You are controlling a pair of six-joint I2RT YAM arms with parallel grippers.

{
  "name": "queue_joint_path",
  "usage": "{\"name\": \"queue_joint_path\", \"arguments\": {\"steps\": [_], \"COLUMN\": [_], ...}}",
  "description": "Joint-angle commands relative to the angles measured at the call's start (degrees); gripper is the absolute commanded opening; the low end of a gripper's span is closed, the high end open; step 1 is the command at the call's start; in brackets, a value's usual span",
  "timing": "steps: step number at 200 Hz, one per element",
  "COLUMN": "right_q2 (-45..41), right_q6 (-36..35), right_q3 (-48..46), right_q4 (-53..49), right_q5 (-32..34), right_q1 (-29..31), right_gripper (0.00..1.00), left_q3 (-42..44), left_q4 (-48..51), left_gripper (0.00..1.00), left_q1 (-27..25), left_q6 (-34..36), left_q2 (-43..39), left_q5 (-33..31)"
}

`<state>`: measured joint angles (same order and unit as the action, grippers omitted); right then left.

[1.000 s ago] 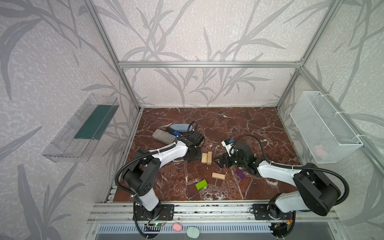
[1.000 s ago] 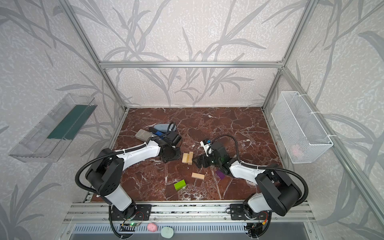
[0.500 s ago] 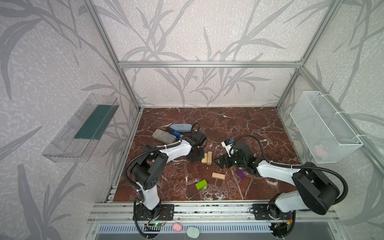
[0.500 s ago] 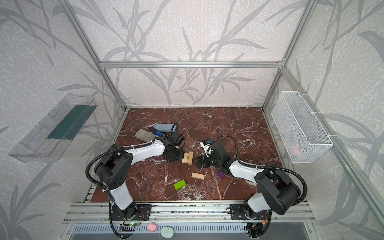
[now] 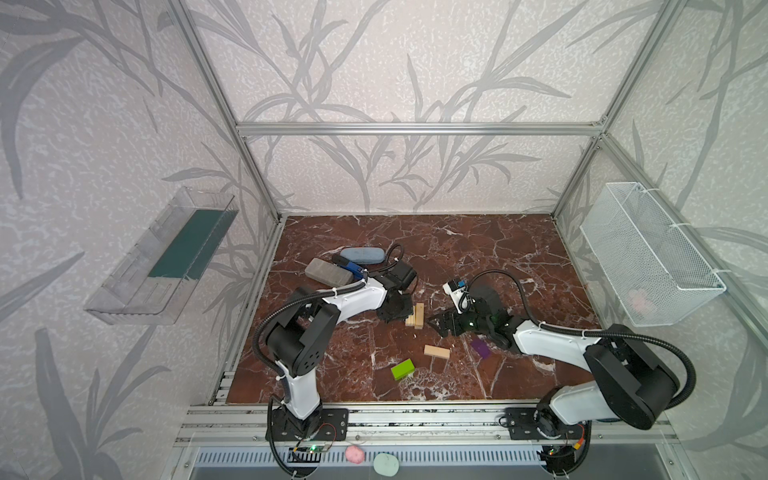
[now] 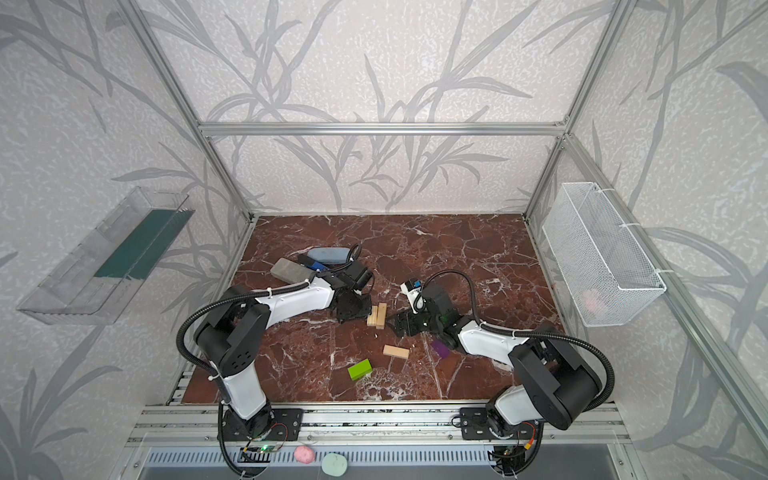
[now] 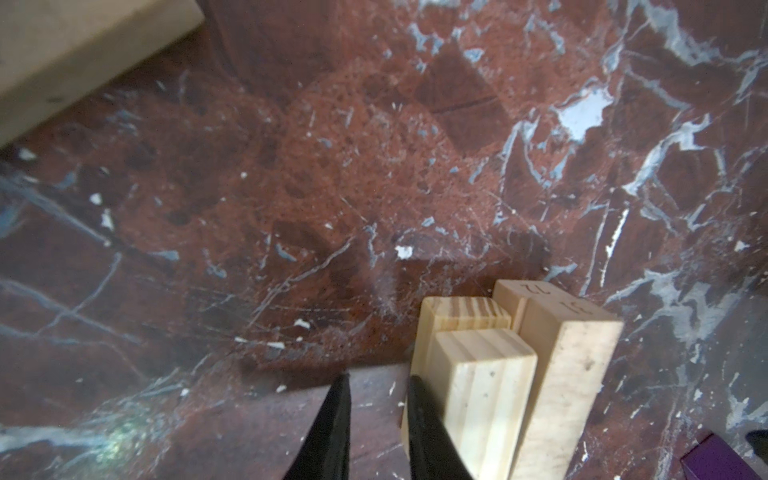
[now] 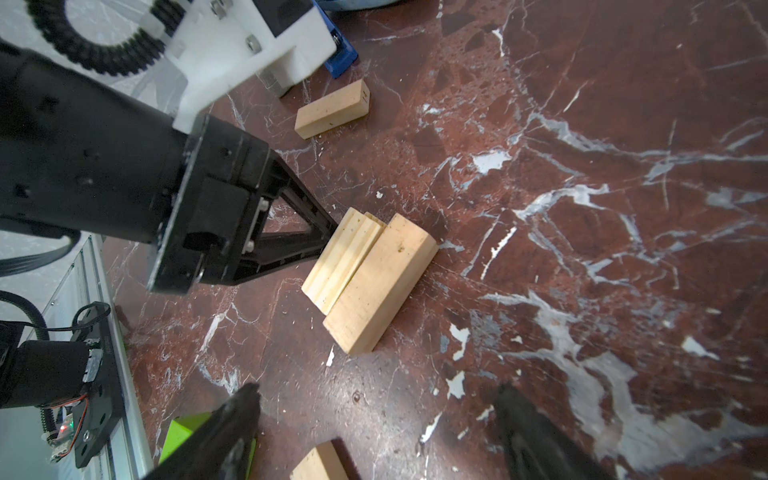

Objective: Build the wood block tower

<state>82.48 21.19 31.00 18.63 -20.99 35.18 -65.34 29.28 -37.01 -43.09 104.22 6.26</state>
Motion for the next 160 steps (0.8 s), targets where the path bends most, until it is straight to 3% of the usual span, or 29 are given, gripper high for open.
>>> {"name": "queue_joint_path", "arguments": {"steps": [1, 160], "right_q2": [-1.05, -1.35], "right_q6": [-0.61, -0.71], "right_q3": [0.95, 0.9], "right_q4": [-0.53, -0.73], "right_q5": [0.52, 0.86], "right_q1": [-0.31, -0.33], "right_gripper": [0.88, 0.88], "left_q3": [-1.53, -3.77], "left_q4": [1.2, 2.92], "left_gripper": [0.24, 0.29], "left_q1": [-0.16, -0.16], "left_q6": [0.59, 1.52], "left_q2": [0.89, 2.8], "left_q5": [-0.52, -1.61]}}
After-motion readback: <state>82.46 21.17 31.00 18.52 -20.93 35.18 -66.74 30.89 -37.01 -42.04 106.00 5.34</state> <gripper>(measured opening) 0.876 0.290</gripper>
